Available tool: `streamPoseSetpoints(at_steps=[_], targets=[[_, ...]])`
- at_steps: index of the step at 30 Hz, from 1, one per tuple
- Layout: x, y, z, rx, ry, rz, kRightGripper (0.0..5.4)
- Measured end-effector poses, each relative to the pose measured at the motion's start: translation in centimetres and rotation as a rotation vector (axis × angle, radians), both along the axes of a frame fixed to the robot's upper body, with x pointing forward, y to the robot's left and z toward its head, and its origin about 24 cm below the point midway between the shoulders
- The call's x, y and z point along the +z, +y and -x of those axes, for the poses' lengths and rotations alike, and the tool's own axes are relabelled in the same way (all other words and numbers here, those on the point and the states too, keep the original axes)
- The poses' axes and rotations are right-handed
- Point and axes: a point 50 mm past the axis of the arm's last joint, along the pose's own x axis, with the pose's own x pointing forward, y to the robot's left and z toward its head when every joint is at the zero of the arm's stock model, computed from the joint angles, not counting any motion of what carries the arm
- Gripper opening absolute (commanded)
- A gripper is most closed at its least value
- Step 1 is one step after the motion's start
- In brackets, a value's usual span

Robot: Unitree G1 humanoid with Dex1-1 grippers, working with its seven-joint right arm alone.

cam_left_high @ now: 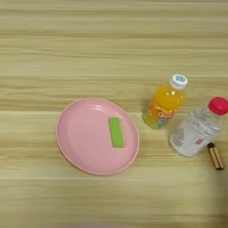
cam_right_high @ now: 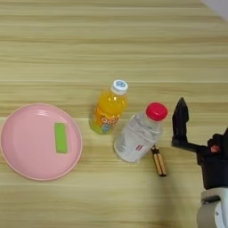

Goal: Move the objects on the table

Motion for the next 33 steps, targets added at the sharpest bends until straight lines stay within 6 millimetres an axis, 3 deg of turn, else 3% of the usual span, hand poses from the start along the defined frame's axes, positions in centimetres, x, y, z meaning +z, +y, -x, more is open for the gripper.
streamPoseSetpoints(at_steps=[8,24,33], targets=[[-1.4,-1.0,0.2,-0.021,0.073,-0.01,5.38],[-5.4,-0.6,0.5,0.011,0.253,-0.042,5.38],[-6.0,-0.8,0.6,0.006,0.272,-0.038,5.38]])
